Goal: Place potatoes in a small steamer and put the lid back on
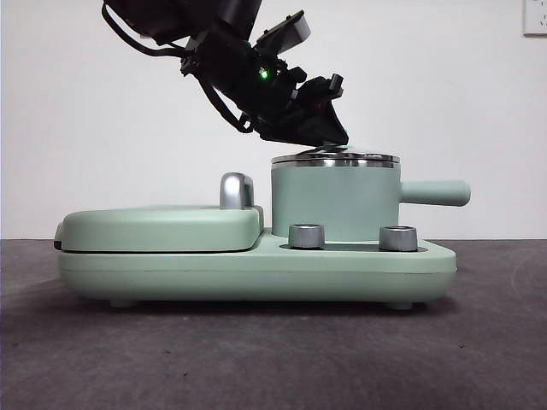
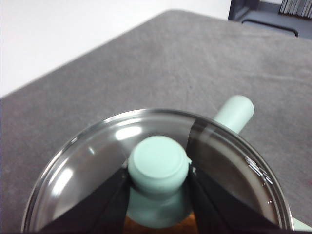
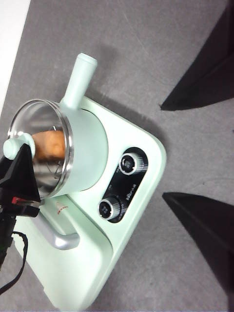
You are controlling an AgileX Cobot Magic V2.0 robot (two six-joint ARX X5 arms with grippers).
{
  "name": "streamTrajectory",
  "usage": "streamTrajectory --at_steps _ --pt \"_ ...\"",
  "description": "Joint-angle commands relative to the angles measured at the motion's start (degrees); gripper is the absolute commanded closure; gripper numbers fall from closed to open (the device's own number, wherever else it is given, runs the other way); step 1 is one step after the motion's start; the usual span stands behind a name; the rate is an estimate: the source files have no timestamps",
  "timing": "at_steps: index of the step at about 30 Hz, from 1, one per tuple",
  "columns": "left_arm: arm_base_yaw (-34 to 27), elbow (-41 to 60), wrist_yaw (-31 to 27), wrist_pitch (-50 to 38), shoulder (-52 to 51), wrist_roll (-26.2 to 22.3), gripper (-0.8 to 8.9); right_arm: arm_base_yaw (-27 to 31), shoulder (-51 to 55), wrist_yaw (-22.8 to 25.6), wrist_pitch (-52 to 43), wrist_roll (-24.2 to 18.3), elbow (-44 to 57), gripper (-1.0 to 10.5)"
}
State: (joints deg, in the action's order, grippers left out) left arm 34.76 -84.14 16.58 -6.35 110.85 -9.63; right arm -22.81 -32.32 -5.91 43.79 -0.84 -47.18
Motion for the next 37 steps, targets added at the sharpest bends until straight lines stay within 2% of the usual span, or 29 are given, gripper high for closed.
streamTrajectory --at_steps 1,4,7,11,17,20,28,37 --pt "0.68 -1.01 0.17 -0.07 -1.01 0.04 5.88 -0.28 -0.15 0.15 0.42 -0.22 -0.37 6.9" --pt "0.72 -1.01 0.17 0.02 -2.89 0.09 5.29 -0.28 -0.13 0.17 0.59 -0.22 -0.37 6.9" --pt "0.61 -0.98 0.15 2.14 -5.33 0.74 5.29 -0.28 -0.13 0.15 0.5 -0.22 -0.37 6.9" --pt "-0.39 -0.98 0.15 8.37 -9.29 4.57 5.3 -0.28 -0.13 0.15 0.44 -0.22 -0.37 6.9" --pt "-2.89 -0.79 0.15 16.83 -15.12 13.81 5.33 -0.31 -0.15 -0.02 0.44 -0.13 -0.37 6.9" --pt "-4.13 -0.42 0.15 19.58 -17.94 16.0 5.33 -0.31 -0.15 -0.04 0.46 0.2 -0.37 6.9" --pt "-7.17 4.42 0.15 21.97 -27.23 16.17 5.34 -0.31 -0.15 -0.07 1.29 0.44 -0.37 6.9" --pt "-10.99 18.78 0.15 21.86 -41.31 16.17 5.34 -0.31 -0.15 -0.28 1.6 0.44 -0.37 6.9"
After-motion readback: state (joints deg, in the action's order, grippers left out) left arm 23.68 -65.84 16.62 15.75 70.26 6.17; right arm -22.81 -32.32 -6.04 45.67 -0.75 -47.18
